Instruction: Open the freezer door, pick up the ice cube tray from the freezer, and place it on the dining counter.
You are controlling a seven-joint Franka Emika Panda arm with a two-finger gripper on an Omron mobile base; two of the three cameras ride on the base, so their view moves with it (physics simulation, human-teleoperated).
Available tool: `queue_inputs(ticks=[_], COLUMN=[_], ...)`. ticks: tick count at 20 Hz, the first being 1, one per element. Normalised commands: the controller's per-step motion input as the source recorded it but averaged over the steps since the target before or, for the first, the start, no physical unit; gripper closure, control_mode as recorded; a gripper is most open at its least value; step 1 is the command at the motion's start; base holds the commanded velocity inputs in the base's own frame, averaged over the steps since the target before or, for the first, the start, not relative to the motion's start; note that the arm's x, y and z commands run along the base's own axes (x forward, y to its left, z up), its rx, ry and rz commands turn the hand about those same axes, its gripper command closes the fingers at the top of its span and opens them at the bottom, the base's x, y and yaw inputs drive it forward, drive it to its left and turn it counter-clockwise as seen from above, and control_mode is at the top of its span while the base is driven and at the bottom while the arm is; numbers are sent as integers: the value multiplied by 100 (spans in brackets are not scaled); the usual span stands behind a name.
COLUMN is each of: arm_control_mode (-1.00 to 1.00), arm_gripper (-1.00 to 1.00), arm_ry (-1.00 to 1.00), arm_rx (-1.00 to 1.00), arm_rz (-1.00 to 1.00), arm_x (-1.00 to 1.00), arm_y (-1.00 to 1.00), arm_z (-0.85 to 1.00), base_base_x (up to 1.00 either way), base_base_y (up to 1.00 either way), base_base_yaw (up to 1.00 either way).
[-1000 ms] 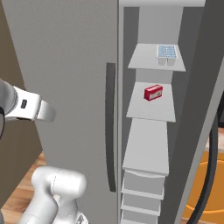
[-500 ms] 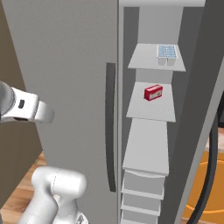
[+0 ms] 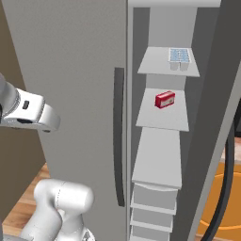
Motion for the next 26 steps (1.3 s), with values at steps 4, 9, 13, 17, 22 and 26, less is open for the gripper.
queue_inputs(ticks=[4, 9, 13, 17, 22, 26], arm_control_mode=[-100, -100, -100, -100, -100, 100], arm_gripper=[-100, -100, -100, -100, -100, -100], arm_ry=[0, 0, 0, 0, 0, 0], arm_rx=[0, 0, 0, 0, 0, 0], arm_rz=[0, 0, 0, 0, 0, 0], arm_x=[0, 0, 0, 0, 0, 0], arm_y=[-5, 0, 0, 0, 0, 0], arm_z=[-8, 0, 0, 0, 0, 0], base_base_x=[0, 0, 0, 0, 0, 0], base_base_y=[0, 0, 0, 0, 0, 0], base_base_yaw=[0, 0, 0, 0, 0, 0])
